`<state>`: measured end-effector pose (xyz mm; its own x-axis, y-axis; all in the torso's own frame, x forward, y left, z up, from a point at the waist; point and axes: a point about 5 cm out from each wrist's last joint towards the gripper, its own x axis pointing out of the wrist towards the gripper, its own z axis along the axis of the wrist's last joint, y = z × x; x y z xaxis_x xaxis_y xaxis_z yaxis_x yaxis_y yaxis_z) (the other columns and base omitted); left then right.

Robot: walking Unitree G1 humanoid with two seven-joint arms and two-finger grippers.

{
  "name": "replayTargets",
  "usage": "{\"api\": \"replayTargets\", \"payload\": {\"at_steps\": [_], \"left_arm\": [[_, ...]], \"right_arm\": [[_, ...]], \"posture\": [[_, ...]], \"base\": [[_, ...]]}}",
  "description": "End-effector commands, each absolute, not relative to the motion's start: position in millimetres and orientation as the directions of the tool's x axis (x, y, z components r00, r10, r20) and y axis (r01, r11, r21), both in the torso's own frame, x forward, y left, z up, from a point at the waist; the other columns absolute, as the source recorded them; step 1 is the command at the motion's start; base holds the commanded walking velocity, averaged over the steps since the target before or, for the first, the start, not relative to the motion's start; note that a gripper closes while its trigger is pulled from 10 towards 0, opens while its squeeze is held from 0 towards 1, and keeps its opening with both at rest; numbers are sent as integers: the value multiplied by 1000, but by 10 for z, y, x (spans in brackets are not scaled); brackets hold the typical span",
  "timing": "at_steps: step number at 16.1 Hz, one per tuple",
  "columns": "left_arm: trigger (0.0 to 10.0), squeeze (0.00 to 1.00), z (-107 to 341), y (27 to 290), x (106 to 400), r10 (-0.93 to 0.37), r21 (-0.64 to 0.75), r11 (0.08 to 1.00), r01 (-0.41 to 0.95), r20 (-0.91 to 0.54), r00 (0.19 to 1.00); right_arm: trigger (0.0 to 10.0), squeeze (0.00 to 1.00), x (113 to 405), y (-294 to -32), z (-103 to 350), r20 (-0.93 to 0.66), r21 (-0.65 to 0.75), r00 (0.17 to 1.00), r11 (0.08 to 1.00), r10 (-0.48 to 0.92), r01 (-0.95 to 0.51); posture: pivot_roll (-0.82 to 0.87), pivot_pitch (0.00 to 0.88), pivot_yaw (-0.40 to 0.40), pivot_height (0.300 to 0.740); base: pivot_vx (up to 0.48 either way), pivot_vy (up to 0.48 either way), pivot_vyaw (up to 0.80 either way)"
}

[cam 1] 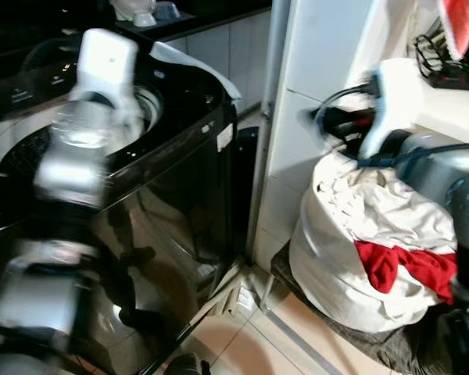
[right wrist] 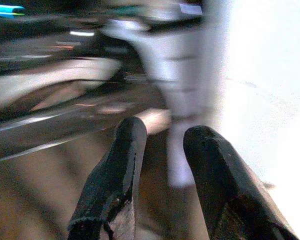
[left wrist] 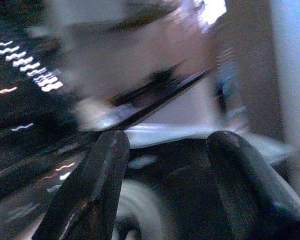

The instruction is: Clothes washing

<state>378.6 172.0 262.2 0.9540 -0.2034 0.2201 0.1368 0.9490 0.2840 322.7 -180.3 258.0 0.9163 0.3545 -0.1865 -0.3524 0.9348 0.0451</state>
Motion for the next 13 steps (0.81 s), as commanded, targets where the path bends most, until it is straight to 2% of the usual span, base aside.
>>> {"api": "replayTargets", "payload": {"at_steps": [1,2,4,5,6,7,11,13], "left_arm": [[10000,0,2566,1632,3743,-233,256,951,174,221,947],[10000,0,2494,1498,3693,-302,261,933,247,197,933],[10000,0,2377,1301,3586,-404,177,911,373,190,895],[10000,0,2242,1172,3494,-510,121,860,496,142,849],[10000,0,2089,1048,3369,-620,124,784,608,96,779],[10000,0,1983,978,3282,-677,94,736,671,67,733],[10000,0,1787,884,3126,-768,42,639,768,-23,640],[10000,0,1748,865,3097,-768,39,640,767,-12,641]], "right_arm": [[10000,0,3254,-1948,2506,-228,-44,938,960,260,-277],[10000,0,3263,-2037,2381,-267,-139,944,962,193,-236],[10000,0,3277,-2137,2240,-286,-191,951,966,118,-177],[10000,0,3294,-2214,2152,-295,-193,953,973,67,-128],[10000,0,3305,-2311,2033,-315,-202,949,976,18,-86],[10000,0,3306,-2400,1912,-335,-201,942,978,-18,-53],[10000,0,3299,-2568,1730,-346,-231,934,973,-93,11],[10000,0,3298,-2599,1662,-367,-212,928,977,-69,-11]], "posture": [[60,0,12,740],[60,0,12,740],[50,0,19,740],[45,0,24,740],[43,0,28,740],[37,0,37,740],[27,0,50,740],[20,0,41,740]], "base": [[0,0,0],[0,0,0],[0,0,0],[0,0,0],[0,0,0],[0,0,0],[0,0,0],[0,0,0]]}}
